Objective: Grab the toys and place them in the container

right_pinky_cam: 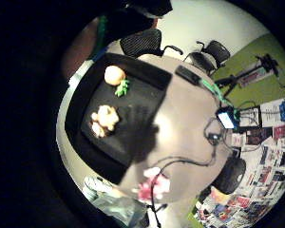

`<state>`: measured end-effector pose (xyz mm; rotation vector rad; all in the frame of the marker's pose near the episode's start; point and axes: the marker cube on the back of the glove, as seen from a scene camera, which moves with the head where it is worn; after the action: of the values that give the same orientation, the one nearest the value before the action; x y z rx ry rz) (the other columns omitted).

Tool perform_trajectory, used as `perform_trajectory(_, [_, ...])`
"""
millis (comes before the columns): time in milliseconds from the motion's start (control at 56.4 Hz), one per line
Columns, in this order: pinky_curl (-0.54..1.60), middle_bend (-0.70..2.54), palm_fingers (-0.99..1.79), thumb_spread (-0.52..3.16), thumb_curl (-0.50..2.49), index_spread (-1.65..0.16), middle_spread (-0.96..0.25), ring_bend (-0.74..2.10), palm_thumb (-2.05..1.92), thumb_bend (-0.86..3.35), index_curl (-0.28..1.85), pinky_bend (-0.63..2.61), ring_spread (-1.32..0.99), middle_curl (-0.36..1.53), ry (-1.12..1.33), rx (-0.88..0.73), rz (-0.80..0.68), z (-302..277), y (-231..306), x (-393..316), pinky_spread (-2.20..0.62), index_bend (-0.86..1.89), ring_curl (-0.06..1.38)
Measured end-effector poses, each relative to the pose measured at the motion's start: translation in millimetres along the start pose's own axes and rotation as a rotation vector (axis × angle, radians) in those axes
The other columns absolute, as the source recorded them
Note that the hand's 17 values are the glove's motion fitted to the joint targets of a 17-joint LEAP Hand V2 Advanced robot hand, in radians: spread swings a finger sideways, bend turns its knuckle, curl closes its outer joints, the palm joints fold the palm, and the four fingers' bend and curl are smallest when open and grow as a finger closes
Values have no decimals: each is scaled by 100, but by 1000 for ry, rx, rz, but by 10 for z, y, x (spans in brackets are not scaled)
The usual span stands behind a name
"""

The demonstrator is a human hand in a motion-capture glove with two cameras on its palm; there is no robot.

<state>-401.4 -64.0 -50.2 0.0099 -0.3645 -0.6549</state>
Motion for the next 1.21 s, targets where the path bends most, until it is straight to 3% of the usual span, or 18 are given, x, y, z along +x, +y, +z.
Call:
perform_trajectory(337, [34, 14, -17, 118, 39, -29, 1, 15, 1, -2, 33, 65, -2, 29, 54, -156, -79, 129, 1751, 824, 4, 16, 24])
perform_trajectory(497, [34, 13, -9, 118, 36, -32, -1, 15, -1, -2, 36, 65, -2, 27, 98, -190, -224, 815, 2235, 910, 5, 22, 22])
perform_trajectory(639, [35, 12, -7, 114, 34, -35, -2, 17, -2, -4, 39, 71, -1, 24, 129, -371, -233, 1693, 2874, 674, 6, 27, 21])
perform_trajectory(745, [37, 9, -14, 109, 33, -36, -2, 15, -3, -4, 40, 76, 0, 22, 134, -464, -211, 2189, 2855, 834, 7, 29, 20])
perform_trajectory(869, [40, 7, -14, 114, 33, -37, -1, 12, 4, 0, 42, 90, 3, 19, 76, -339, -191, 2414, 2676, 943, 8, 33, 17])
perform_trajectory(958, [38, 19, 27, 123, 36, -35, -2, 30, 15, 6, 45, 88, 3, 21, 92, -201, -227, 2415, 2542, 1034, 5, 44, 20])
perform_trajectory(1082, [36, 31, 63, 129, 40, -31, -9, 56, 27, 10, 48, 79, -9, 26, 87, -59, -249, 2407, 2524, 999, -11, 46, 26])
perform_trajectory(1153, [38, 34, 80, 127, 44, -30, -14, 72, 37, 14, 52, 86, -17, 28, 101, 17, -237, 2371, 2484, 974, -19, 45, 32])
perform_trajectory(1207, [42, 39, 110, 121, 49, -31, -18, 87, 46, 17, 56, 97, -22, 31, 106, 17, -212, 2342, 2427, 961, -25, 51, 38])
